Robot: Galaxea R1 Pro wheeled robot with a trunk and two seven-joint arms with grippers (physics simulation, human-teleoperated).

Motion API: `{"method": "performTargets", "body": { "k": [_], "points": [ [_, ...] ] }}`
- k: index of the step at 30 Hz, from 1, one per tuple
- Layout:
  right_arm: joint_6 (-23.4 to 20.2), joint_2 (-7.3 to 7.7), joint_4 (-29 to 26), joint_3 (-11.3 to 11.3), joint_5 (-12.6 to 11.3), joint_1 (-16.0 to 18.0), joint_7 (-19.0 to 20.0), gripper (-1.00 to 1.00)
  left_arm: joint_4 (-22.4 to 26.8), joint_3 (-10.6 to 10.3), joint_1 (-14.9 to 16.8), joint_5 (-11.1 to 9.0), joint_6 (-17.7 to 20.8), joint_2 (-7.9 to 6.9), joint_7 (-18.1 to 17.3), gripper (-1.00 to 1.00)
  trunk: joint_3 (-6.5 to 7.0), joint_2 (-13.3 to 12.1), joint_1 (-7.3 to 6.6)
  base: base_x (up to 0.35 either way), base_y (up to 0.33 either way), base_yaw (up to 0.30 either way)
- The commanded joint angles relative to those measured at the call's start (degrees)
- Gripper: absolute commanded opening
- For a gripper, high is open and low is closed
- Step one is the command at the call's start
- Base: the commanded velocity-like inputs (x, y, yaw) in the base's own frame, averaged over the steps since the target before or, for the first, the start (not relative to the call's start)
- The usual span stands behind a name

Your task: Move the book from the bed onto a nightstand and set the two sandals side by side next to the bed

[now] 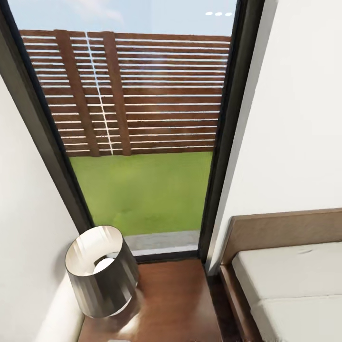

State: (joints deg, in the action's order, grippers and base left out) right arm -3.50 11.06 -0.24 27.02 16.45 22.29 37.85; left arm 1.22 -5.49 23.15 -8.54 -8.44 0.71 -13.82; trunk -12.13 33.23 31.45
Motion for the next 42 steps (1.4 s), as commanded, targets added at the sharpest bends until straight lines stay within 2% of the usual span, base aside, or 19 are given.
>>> {"method": "performTargets", "body": {
  "k": [1, 42],
  "points": [
    [-0.39, 0.01, -0.03, 0.49, 0.34, 0.04, 0.21, 1.0, -0.08, -0.49, 0.05, -0.6, -0.2, -0.01, -0.16, 1.0, -0.08, 0.06, 0.01, 0.0, 0.0, -0.28],
    [-0.46, 0.01, -0.03, 0.49, 0.25, 0.03, 0.29, 1.0, -0.08, -0.4, 0.05, -0.76, -0.32, -0.09, -0.16, 1.0, -0.08, 0.06, 0.01, 0.0, 0.013, -0.283]
  ]
}}
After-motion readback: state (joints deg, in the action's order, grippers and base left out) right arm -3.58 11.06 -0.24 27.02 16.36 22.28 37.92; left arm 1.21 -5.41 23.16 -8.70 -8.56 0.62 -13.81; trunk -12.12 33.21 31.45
